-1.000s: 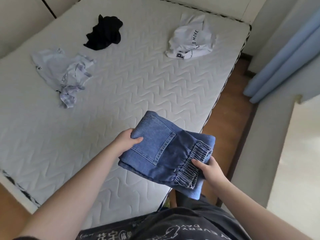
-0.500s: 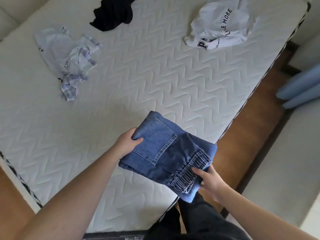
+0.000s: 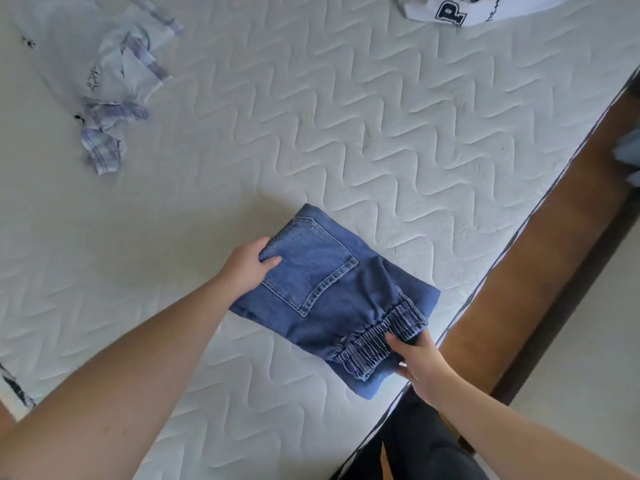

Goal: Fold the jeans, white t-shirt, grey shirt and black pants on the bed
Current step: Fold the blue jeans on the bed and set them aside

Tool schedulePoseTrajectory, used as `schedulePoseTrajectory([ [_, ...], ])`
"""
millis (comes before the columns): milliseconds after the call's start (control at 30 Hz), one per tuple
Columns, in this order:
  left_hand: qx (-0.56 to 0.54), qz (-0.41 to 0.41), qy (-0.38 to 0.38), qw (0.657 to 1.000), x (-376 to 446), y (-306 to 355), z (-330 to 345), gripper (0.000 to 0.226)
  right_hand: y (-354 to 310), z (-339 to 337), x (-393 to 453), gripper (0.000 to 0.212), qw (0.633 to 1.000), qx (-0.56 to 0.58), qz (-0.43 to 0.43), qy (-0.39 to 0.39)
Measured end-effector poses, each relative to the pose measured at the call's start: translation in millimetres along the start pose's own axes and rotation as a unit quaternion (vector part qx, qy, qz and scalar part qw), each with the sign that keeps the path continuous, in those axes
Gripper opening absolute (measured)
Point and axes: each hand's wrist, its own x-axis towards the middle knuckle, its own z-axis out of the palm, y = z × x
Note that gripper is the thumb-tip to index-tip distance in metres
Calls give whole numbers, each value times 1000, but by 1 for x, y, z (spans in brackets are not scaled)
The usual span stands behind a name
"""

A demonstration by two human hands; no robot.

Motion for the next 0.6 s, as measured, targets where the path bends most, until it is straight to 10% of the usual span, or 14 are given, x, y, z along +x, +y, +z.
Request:
schedulePoseTrajectory([
  [267, 16, -60, 1, 998, 45, -18, 38, 63, 4, -13, 14, 107, 986, -125, -54, 96],
  [600, -27, -62, -58, 996, 111, 29, 33, 34, -11, -9, 31, 71, 980, -155, -39, 118],
])
